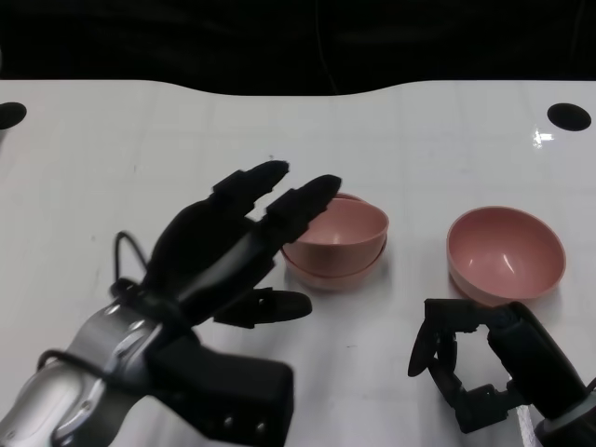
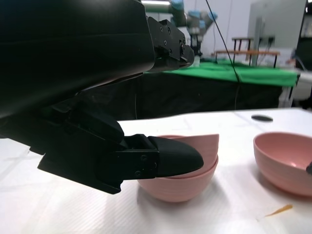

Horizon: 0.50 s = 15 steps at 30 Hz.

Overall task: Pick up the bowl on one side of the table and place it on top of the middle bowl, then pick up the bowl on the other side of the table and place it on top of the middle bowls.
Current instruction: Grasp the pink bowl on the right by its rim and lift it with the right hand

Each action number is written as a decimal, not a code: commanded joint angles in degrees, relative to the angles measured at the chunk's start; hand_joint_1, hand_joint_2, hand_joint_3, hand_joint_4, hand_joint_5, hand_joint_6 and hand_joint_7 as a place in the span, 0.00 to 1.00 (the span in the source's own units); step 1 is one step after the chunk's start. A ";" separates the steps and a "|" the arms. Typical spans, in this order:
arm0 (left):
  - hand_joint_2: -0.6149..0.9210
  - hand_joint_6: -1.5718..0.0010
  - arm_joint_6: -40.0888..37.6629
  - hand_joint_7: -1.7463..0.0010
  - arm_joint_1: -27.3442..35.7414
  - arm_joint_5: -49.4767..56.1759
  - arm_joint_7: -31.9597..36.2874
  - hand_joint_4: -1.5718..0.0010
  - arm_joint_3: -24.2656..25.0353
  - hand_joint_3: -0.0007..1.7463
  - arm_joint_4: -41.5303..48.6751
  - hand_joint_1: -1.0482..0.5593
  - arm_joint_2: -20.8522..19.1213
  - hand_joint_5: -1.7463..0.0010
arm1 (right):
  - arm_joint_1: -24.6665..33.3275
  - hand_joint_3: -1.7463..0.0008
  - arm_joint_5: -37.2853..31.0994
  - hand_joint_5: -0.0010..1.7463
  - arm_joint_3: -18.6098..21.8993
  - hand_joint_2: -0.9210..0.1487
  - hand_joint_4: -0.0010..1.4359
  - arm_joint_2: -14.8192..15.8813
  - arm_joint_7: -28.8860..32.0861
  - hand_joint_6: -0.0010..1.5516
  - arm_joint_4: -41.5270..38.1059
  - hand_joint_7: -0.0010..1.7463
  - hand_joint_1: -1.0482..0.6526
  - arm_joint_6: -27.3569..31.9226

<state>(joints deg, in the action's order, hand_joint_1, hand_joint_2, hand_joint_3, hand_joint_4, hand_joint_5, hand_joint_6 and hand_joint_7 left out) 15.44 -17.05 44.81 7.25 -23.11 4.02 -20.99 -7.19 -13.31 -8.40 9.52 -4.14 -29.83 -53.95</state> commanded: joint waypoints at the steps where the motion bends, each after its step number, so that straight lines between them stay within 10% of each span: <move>1: 1.00 0.80 5.82 0.95 3.49 -1.83 6.48 0.90 3.21 0.23 -0.15 0.27 -1.80 0.68 | 0.49 0.09 0.48 1.00 0.46 0.72 0.61 0.36 0.35 0.55 0.53 0.75 0.67 0.40; 11: 1.00 0.51 23.74 0.82 14.28 -8.70 21.76 0.64 9.80 0.12 6.43 0.53 -0.06 0.39 | 0.12 0.08 1.99 1.00 0.68 0.72 0.61 1.38 -1.12 0.55 -0.88 0.75 0.67 -1.37; 15: 0.85 0.52 26.13 0.61 17.80 -11.30 21.88 0.56 11.77 0.36 7.05 0.57 1.30 0.30 | 0.42 0.08 2.10 1.00 0.84 0.72 0.61 1.51 -1.38 0.55 -0.61 0.75 0.67 -1.19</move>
<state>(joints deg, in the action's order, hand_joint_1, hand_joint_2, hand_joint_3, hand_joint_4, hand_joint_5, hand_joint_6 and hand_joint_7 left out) 40.51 -0.52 34.88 28.27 -12.53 10.69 -19.91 -7.05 -11.94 -8.07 9.87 -5.33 -30.34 -54.75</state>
